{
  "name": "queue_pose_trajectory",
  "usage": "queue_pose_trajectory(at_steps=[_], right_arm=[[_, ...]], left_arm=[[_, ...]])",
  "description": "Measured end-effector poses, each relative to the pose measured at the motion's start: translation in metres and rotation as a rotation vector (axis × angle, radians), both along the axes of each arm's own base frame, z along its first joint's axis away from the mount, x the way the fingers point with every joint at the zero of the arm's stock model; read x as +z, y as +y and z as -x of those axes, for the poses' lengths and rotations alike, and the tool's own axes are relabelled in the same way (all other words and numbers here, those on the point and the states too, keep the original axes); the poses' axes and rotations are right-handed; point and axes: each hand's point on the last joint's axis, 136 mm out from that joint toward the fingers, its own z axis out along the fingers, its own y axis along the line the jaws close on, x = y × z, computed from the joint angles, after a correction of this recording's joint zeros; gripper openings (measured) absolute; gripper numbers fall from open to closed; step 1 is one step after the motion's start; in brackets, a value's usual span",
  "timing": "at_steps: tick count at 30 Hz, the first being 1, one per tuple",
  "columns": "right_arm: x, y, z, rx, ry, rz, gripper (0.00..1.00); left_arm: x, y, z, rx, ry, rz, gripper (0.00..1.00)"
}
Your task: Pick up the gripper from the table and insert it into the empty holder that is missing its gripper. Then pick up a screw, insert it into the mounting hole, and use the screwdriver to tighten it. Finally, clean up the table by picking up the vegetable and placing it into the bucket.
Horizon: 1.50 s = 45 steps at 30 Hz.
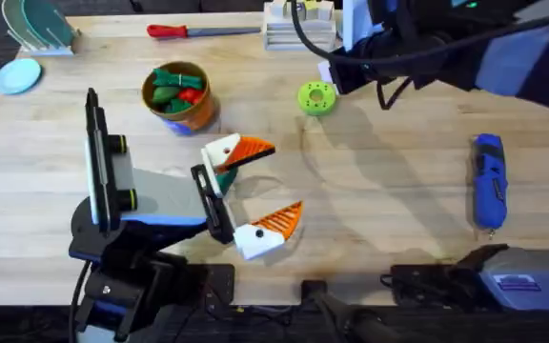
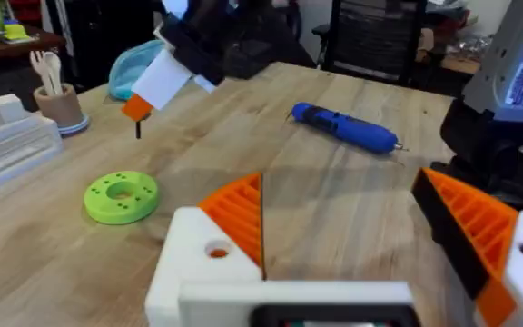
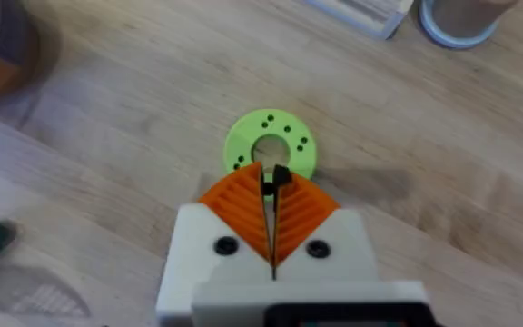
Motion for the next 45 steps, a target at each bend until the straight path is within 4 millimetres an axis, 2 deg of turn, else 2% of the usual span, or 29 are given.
queue_pose_trajectory(at_steps=[7, 18, 23, 29, 33, 38, 45], right_arm=[[0.009, 0.021, 0.039, 0.087, 0.066, 0.035, 0.006], [0.079, 0.074, 0.088, 0.266, 0.006, -0.007, 0.006], [0.096, 0.090, 0.113, 0.332, -0.006, -0.057, 0.006], [0.102, 0.110, 0.140, 0.394, 0.047, -0.143, 0.006], [0.110, 0.134, 0.160, 0.474, 0.036, -0.192, 0.006], [0.110, 0.151, 0.182, 0.563, 0.037, -0.195, 0.006], [0.092, 0.166, 0.181, 0.590, 0.057, -0.166, 0.006]], left_arm=[[0.000, 0.000, 0.000, 0.000, 0.000, 0.000, 0.991], [0.000, 0.000, 0.000, 0.000, 0.000, 0.000, 0.991], [0.000, 0.000, 0.000, 0.000, 0.000, 0.000, 0.991], [0.000, 0.000, 0.000, 0.000, 0.000, 0.000, 0.991], [0.000, 0.000, 0.000, 0.000, 0.000, 0.000, 0.991], [0.000, 0.000, 0.000, 0.000, 0.000, 0.000, 0.991], [0.000, 0.000, 0.000, 0.000, 0.000, 0.000, 0.991]])
